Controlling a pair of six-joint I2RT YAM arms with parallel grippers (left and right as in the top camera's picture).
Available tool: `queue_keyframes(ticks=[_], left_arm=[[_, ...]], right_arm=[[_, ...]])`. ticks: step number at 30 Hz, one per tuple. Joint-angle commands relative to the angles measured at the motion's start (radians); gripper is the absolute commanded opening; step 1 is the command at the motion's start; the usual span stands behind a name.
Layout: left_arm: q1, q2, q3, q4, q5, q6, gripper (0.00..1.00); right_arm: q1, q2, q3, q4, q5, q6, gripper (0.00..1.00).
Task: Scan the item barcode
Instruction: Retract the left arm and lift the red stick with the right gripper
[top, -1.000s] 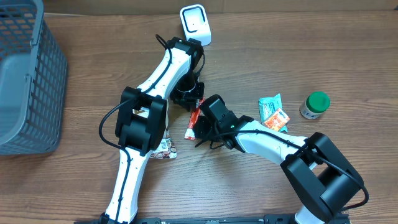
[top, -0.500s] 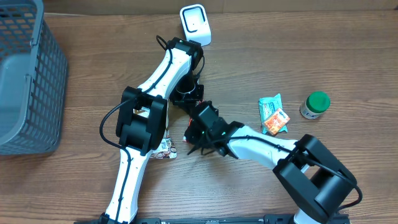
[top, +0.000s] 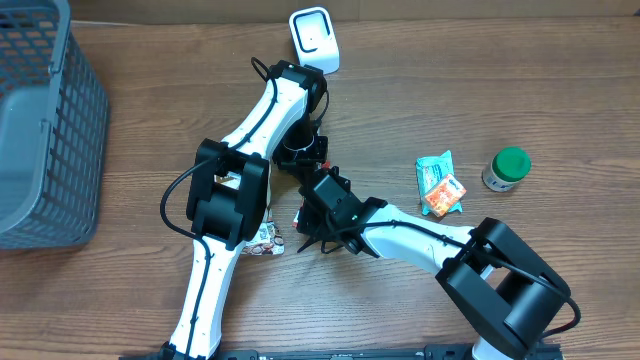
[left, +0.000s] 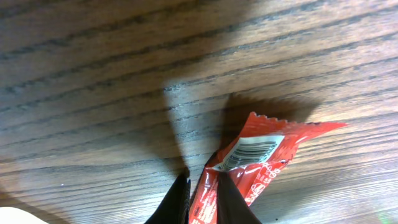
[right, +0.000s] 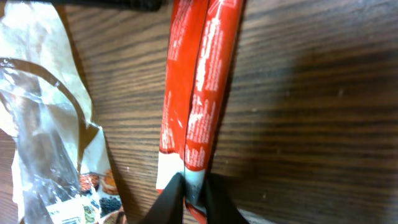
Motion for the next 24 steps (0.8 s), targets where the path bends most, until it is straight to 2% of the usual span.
queue_keyframes(ticks=[1,4,18,24], left_arm=[[-0.007,0.049,-0.004,0.010,-0.011,-0.006,0.09],[-0.007,0.049,-0.004,0.010,-0.010,-0.006,0.09],[-0.007,0.049,-0.004,0.007,-0.010,-0.006,0.09],[-0.007,0.049,-0.004,0.010,-0.010,-0.006,0.09]], right_arm=[[-0.024,0.023,-0.008,0.004,0.056,-0.001,0.19],[-0.024,0.023,-0.008,0.025,0.066,-0.001,0.23],[-0.010,0.023,-0.008,0.039,0.107,0.003,0.22],[0.028,0.068,-0.008,0.055,0.156,0.008,0.16]])
